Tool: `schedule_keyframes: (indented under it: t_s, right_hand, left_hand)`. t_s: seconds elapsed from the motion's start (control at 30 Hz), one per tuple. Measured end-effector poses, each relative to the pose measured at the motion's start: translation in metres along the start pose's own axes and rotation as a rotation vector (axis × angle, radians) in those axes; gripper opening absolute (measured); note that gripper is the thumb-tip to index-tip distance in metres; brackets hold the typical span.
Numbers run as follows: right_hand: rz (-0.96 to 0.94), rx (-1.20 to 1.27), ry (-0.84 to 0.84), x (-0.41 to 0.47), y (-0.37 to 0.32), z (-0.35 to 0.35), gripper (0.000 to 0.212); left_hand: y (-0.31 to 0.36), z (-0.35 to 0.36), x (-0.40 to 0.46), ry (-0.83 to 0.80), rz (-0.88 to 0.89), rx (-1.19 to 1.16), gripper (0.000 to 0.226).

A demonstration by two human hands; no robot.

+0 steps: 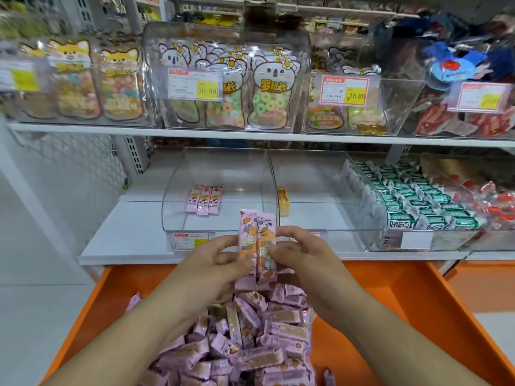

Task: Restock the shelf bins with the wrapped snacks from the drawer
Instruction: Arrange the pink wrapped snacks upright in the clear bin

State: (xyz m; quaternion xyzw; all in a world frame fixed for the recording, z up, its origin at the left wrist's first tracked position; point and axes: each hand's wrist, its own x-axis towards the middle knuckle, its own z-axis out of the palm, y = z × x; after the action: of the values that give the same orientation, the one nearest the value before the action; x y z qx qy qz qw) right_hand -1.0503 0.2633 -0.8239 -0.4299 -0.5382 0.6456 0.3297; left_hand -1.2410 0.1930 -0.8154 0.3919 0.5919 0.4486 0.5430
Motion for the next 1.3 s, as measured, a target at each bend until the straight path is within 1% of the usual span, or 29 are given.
schedule_keyframes:
  t_s: [0.1, 0.17, 0.23, 0.3, 0.37, 0.43, 0.47, 0.53, 0.63, 0.73, 0.9, 0.97, 1.1, 1.2, 1.3]
  right_hand:
    - [-0.02, -0.008, -0.041, -0.006, 0.0, 0.001, 0.031]
    - [-0.036, -0.044, -0.082, -0.012, -0.003, 0.002, 0.036]
    - [-0.072, -0.1, -0.114, -0.019, -0.009, 0.001, 0.045]
    - [-0.093, -0.187, -0.101, -0.021, -0.016, -0.005, 0.053]
    - [-0.104, -0.299, -0.061, -0.02, -0.02, -0.013, 0.056]
    - [-0.09, -0.396, -0.04, -0.019, -0.021, -0.022, 0.057]
    - [-0.08, -0.424, -0.043, -0.019, -0.02, -0.025, 0.056]
    - [-0.081, -0.433, -0.058, -0.021, -0.02, -0.025, 0.051]
    - [-0.083, -0.353, -0.063, -0.018, -0.016, -0.022, 0.04]
    - [-0.074, -0.269, -0.046, -0.01, -0.012, -0.018, 0.04]
    - [-0.085, -0.244, 0.009, 0.0, -0.011, -0.011, 0.039]
    - [-0.101, -0.281, 0.028, 0.006, -0.012, -0.007, 0.035]
    - [-0.171, -0.325, 0.012, 0.021, -0.015, 0.001, 0.028]
    - [-0.189, -0.351, -0.013, 0.034, -0.027, 0.008, 0.023]
    - [-0.225, -0.401, -0.026, 0.051, -0.039, 0.017, 0.024]
  left_hand:
    - [0.001, -0.001, -0.004, 0.002, 0.015, 0.041, 0.037]
    - [0.003, -0.002, -0.007, 0.024, 0.023, 0.04, 0.039]
    - [0.004, -0.005, -0.008, 0.08, 0.022, 0.003, 0.039]
    - [0.002, -0.013, -0.007, 0.162, 0.034, -0.01, 0.041]
    - [0.003, -0.022, -0.006, 0.24, 0.079, 0.073, 0.043]
    - [0.006, -0.027, -0.008, 0.275, 0.113, 0.159, 0.043]
    - [0.007, -0.029, -0.008, 0.267, 0.131, 0.179, 0.042]
    - [0.008, -0.025, -0.012, 0.183, 0.141, 0.193, 0.04]
    - [0.006, -0.013, -0.014, 0.027, 0.092, 0.248, 0.037]
    - [0.003, -0.002, -0.012, -0.084, 0.049, 0.287, 0.038]
    - [0.004, 0.003, -0.007, -0.073, 0.049, 0.247, 0.033]
    - [0.006, 0.0, -0.005, -0.078, 0.049, 0.273, 0.032]
    - [0.01, -0.004, 0.002, -0.069, 0.09, 0.365, 0.032]
    - [0.017, -0.013, 0.013, -0.031, 0.104, 0.324, 0.037]
    - [0.024, -0.022, 0.031, -0.028, 0.124, 0.266, 0.042]
